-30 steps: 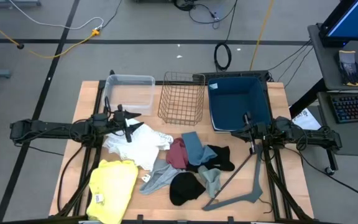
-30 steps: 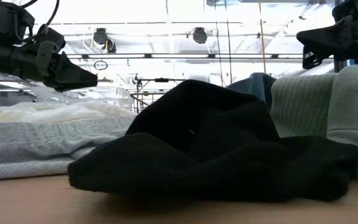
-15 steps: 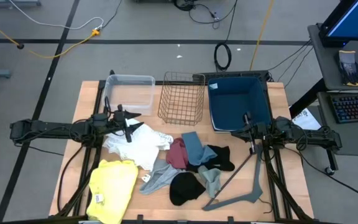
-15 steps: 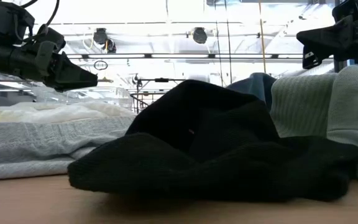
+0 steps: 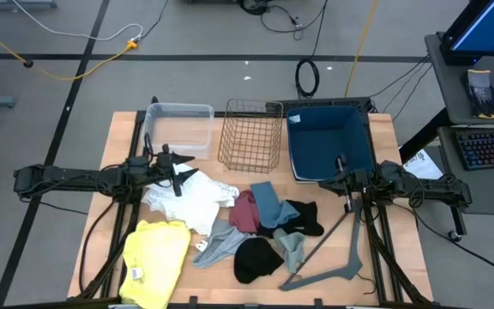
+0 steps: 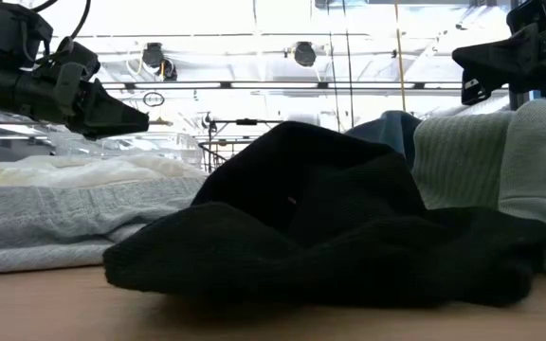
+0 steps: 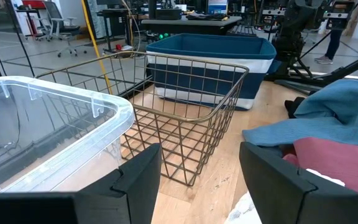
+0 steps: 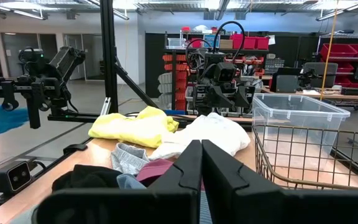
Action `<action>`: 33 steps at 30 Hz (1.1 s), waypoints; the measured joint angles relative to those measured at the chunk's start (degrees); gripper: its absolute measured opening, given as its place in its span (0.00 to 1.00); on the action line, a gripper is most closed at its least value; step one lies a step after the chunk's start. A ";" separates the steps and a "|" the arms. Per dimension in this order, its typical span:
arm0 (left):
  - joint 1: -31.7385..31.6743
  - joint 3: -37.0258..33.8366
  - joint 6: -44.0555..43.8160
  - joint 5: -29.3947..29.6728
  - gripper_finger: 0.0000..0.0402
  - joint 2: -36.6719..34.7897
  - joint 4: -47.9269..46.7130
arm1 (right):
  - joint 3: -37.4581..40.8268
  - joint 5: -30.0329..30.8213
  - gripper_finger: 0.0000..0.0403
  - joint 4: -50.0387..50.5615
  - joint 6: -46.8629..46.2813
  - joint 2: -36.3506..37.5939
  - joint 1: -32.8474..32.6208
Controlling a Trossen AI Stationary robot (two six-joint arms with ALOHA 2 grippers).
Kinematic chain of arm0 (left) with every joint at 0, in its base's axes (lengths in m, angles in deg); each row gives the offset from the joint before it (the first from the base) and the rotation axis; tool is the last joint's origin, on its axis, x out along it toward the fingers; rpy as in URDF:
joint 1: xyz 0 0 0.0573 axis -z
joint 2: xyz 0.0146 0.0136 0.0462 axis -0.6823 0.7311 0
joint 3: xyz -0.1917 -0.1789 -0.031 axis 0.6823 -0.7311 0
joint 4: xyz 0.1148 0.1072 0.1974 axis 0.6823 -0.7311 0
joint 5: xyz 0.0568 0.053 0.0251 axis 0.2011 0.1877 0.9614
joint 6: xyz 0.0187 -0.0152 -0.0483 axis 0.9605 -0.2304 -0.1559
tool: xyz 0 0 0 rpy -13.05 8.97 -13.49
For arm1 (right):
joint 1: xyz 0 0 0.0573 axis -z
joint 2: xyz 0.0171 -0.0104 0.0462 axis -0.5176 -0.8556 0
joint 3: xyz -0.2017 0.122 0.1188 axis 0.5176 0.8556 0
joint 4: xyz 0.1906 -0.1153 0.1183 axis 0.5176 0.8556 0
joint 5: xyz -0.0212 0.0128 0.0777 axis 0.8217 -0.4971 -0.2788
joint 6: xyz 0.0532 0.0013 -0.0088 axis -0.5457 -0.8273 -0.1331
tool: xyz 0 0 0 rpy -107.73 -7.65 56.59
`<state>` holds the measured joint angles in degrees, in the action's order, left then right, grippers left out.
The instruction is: Pick & Place Cloths
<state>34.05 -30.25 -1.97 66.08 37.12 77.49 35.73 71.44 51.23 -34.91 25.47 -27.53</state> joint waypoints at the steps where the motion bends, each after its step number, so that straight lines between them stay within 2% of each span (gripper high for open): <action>1: 0.00 -0.02 0.02 0.00 0.56 0.00 -0.02 | 0.00 0.00 0.01 0.00 0.00 0.00 -0.01; 15: 0.00 0.00 -0.17 -0.02 0.56 0.00 0.00 | 0.00 0.00 0.01 -0.13 -0.01 -0.01 0.01; 22: 0.00 -0.01 -8.36 -0.09 0.56 -0.01 0.02 | 0.00 0.00 0.01 -0.29 -0.01 -0.01 0.01; 33: 0.04 0.00 -15.52 -0.15 0.56 0.00 0.04 | 0.00 -0.03 0.01 -0.44 -2.86 0.01 0.01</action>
<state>34.10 -30.24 -17.49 65.94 37.12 77.53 35.73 71.41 50.80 -37.77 25.48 -27.52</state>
